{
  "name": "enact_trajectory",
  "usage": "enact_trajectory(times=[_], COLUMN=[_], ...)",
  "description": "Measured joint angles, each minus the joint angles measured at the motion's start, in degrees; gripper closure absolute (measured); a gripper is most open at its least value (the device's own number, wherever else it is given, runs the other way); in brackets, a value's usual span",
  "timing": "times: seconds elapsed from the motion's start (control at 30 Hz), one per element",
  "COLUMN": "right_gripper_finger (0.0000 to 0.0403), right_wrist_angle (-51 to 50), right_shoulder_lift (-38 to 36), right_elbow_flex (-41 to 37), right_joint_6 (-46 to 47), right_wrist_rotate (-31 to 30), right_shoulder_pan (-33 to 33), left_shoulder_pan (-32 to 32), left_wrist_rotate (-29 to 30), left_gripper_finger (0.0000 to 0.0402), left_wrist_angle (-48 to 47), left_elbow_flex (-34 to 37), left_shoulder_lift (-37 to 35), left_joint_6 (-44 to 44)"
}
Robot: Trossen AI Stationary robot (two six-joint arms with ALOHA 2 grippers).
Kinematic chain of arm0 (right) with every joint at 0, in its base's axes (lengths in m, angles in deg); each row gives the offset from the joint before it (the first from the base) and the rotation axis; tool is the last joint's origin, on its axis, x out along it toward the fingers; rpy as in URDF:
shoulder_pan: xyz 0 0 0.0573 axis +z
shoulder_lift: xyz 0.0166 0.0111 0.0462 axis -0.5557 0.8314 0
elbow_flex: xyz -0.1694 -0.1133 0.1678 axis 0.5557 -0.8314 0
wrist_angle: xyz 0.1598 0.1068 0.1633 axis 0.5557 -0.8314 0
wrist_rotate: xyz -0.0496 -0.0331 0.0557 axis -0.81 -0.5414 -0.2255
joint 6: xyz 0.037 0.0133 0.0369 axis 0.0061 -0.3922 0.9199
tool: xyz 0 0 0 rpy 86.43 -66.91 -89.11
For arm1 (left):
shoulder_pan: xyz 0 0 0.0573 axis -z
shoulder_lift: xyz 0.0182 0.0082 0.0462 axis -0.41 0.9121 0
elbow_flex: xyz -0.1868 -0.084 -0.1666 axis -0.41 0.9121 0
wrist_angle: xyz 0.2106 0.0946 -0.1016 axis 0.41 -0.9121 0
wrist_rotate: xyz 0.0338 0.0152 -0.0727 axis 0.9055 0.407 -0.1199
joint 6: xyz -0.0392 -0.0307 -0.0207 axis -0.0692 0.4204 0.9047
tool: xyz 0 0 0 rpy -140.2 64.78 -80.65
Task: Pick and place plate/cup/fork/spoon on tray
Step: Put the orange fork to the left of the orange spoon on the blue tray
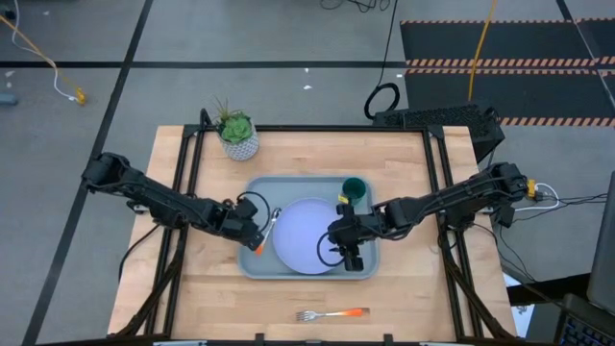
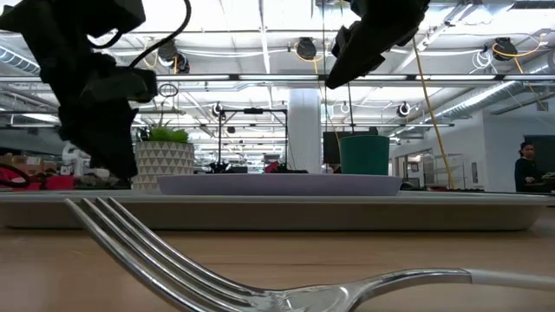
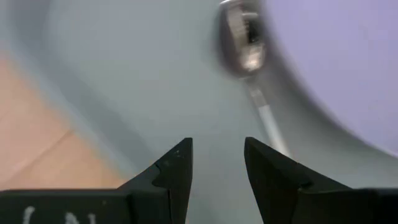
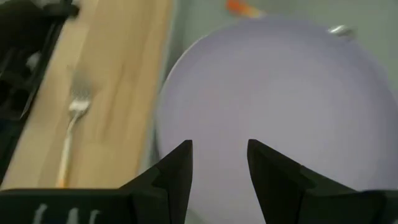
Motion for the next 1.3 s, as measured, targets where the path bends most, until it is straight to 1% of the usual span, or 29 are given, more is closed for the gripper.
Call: enact_trajectory(times=[0.1, 0.17, 0.27, 0.33, 0.4, 0.47, 0.57, 0.63, 0.7, 0.77, 0.87, 0.97, 1.03, 1.13, 1.2, 1.3], right_gripper_finger=[0.0259, 0.0259, 0.0259, 0.0259, 0.0259, 0.0259, 0.0259, 0.0259, 0.0259, 0.0259, 0.0259, 0.0259, 0.0259, 0.0259, 0.0259, 0.0259], right_wrist_angle=[-4.1, -7.0, -10.0, -11.0, -12.3, -14.1, -17.9, -19.5, -20.6, -20.7, -22.3, -26.4, -30.4, -36.2, -39.5, -43.7], right_shoulder_lift=[0.0, 0.0, 0.0, 0.0, 0.0, 0.0, 0.0, 0.0, 0.0, 0.0, 0.0, 0.0, 0.0, 0.0, 0.0, 0.0], right_elbow_flex=[0.0, 0.0, 0.0, 0.0, 0.0, 0.0, 0.0, 0.0, 0.0, 0.0, 0.0, 0.0, 0.0, 0.0, 0.0, 0.0], right_joint_6=[-1.4, -1.4, -0.5, 0.7, 2.3, 4.1, 8.1, 11.1, 14.0, 16.3, 19.4, 23.3, 26.2, 30.1, 32.1, 34.9], right_wrist_rotate=[5.8, 8.4, 7.9, 6.1, 3.1, 0.3, -2.4, -2.5, -2.5, -2.5, -2.4, -2.5, -2.9, -5.3, -5.6, -6.0], right_shoulder_pan=[0.0, 0.5, 2.3, 4.0, 5.7, 7.3, 9.4, 10.7, 12.1, 13.8, 15.9, 17.5, 18.4, 19.9, 20.9, 22.5], left_shoulder_pan=[0.0, 0.0, -0.2, -0.2, 0.2, 1.4, 4.0, 5.6, 6.7, 7.5, 7.7, 7.5, 7.5, 7.8, 8.4, 9.7], left_wrist_rotate=[0.4, 1.8, 4.7, 6.6, 7.5, 7.6, 5.2, 1.9, -2.7, -7.2, -11.8, -13.3, -13.4, -13.4, -13.4, -13.6], left_gripper_finger=[0.0254, 0.0254, 0.0254, 0.0254, 0.0254, 0.0254, 0.0254, 0.0254, 0.0254, 0.0254, 0.0254, 0.0254, 0.0254, 0.0254, 0.0254, 0.0254], left_wrist_angle=[3.9, 4.6, 4.6, 4.9, 8.3, 13.9, 25.2, 33.1, 39.5, 45.7, 52.1, 50.0, 47.5, 42.3, 36.4, 23.7], left_elbow_flex=[0.0, -0.3, -1.9, -3.2, -4.3, -4.4, -4.6, -4.6, -4.6, -4.6, -4.8, -8.8, -12.9, -20.3, -25.9, -35.1], left_shoulder_lift=[0.0, -0.9, -3.2, -5.6, -8.1, -10.3, -11.1, -10.3, -8.6, -6.1, -2.4, 1.5, 5.0, 11.5, 16.0, 22.4], left_joint_6=[-6.4, -9.9, -14.0, -17.4, -21.6, -27.0, -37.0, -41.9, -46.3, -49.4, -51.7, -52.8, -52.4, -51.8, -50.7, -47.5])
